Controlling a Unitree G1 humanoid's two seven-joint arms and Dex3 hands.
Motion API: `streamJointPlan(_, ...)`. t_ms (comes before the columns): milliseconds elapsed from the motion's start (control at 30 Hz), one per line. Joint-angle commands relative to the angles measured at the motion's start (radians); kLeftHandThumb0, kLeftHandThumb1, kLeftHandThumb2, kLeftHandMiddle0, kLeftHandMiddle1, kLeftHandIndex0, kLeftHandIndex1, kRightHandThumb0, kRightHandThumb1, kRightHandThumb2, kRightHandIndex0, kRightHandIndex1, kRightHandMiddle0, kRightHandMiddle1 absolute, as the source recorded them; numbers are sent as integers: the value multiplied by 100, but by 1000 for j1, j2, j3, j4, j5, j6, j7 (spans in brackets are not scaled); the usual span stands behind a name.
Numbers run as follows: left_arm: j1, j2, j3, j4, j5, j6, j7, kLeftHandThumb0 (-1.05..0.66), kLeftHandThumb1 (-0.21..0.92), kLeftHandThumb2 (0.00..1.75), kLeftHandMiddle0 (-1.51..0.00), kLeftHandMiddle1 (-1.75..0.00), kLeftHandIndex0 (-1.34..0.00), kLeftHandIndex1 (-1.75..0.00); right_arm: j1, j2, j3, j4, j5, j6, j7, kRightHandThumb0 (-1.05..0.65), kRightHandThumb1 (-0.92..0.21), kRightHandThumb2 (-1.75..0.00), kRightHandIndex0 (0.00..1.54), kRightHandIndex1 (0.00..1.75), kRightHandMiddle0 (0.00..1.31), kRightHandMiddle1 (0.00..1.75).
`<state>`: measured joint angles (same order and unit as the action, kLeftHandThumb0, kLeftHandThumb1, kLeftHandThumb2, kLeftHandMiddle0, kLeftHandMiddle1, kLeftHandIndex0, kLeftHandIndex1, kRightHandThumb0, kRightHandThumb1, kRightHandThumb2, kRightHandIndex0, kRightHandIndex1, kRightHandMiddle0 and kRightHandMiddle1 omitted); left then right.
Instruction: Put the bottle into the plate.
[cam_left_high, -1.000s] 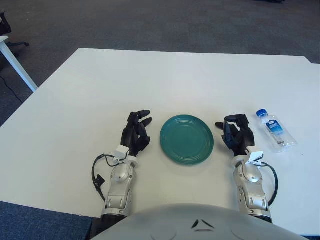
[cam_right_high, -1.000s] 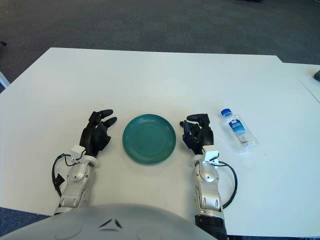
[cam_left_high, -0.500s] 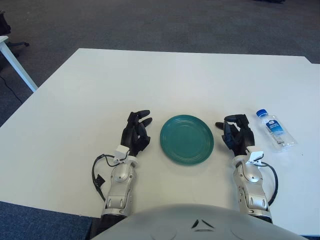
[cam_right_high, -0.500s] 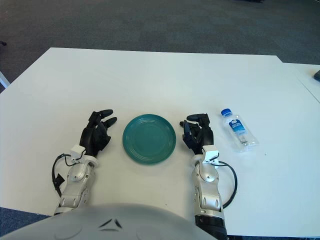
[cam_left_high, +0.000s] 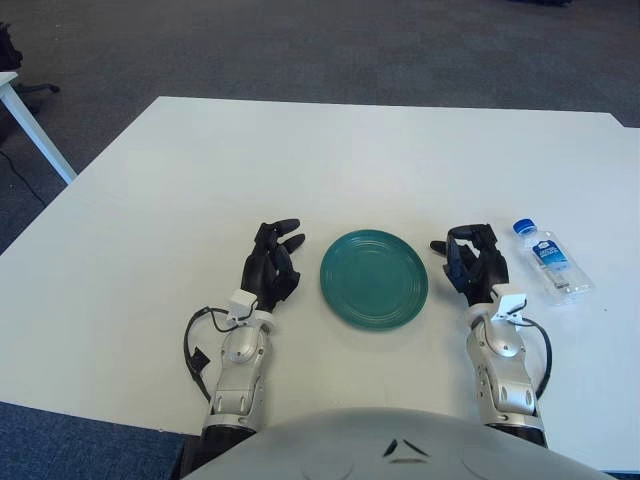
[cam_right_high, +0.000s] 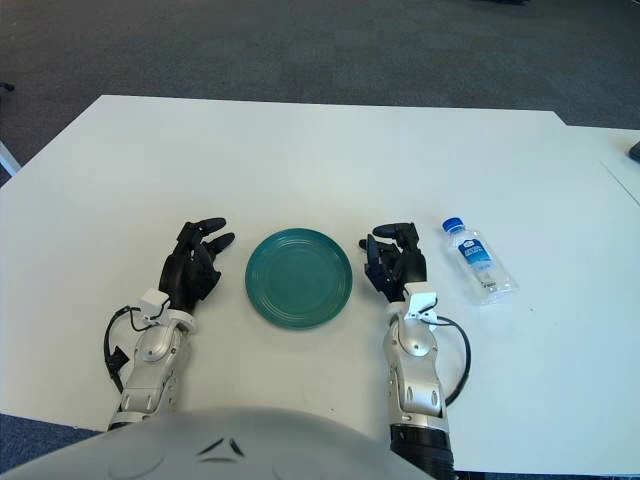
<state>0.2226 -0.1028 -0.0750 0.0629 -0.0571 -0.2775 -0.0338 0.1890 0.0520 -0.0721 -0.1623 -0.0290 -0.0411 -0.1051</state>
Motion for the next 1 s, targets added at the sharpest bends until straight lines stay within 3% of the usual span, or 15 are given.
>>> streamJointPlan(0,3,8,10,63,-29,20,-30,-69,92,90,-44,-72,-24,-114,-56,-21,-4,-46,-13,26,-3,-35,-92,-53,43,97,18,175)
streamJointPlan(233,-15,4,20,105,-40,-9,-42,-68,92,90,-46,-74,-24,-114,-154,-97,-44,-60,-25,63,11,-35,-92,-53,45,98,18,175)
streamJointPlan(467,-26,-2,28,119,-34,-10,-29,-68,92,90,-48,-75,-24,-114,-186,-125,-30,-55,-104,43,-24,-35,-92,-52,45,98,18,175)
streamJointPlan(533,-30,-2,29,126,-37,-14,-34,-67,92,89,-48,-75,-24,-114,-194,-175,-3,-48,-241,36,-67,-35,-92,-52,43,97,18,175)
streamJointPlan(567,-32,-2,30,130,-39,-16,-37,-67,92,89,-47,-74,-24,-114,-197,-200,11,-44,-309,32,-88,-45,-92,-53,40,96,12,156)
streamJointPlan(633,-35,-2,31,134,-40,-18,-40,-67,92,89,-46,-74,-25,-114,-202,-246,33,-37,-434,34,-124,-54,-92,-53,37,93,6,139)
streamJointPlan(700,-35,-2,31,136,-40,-19,-40,-66,92,89,-46,-74,-25,-114,-204,-254,38,-35,-470,37,-136,-61,-92,-54,34,90,2,128)
streamJointPlan(767,-36,-2,31,137,-40,-20,-40,-66,92,89,-46,-73,-25,-114,-204,-252,40,-34,-479,38,-140,-63,-92,-54,34,89,1,124)
streamJointPlan(867,-41,-2,34,148,-42,-23,-41,-65,92,89,-46,-73,-25,-115,-243,-360,72,13,-700,94,-183,-67,-92,-52,29,83,0,118)
streamJointPlan(967,-48,-2,36,158,-40,-29,-40,-65,92,90,-45,-73,-25,-115,-266,-394,91,40,-779,123,-190,-69,-92,-50,26,78,0,113)
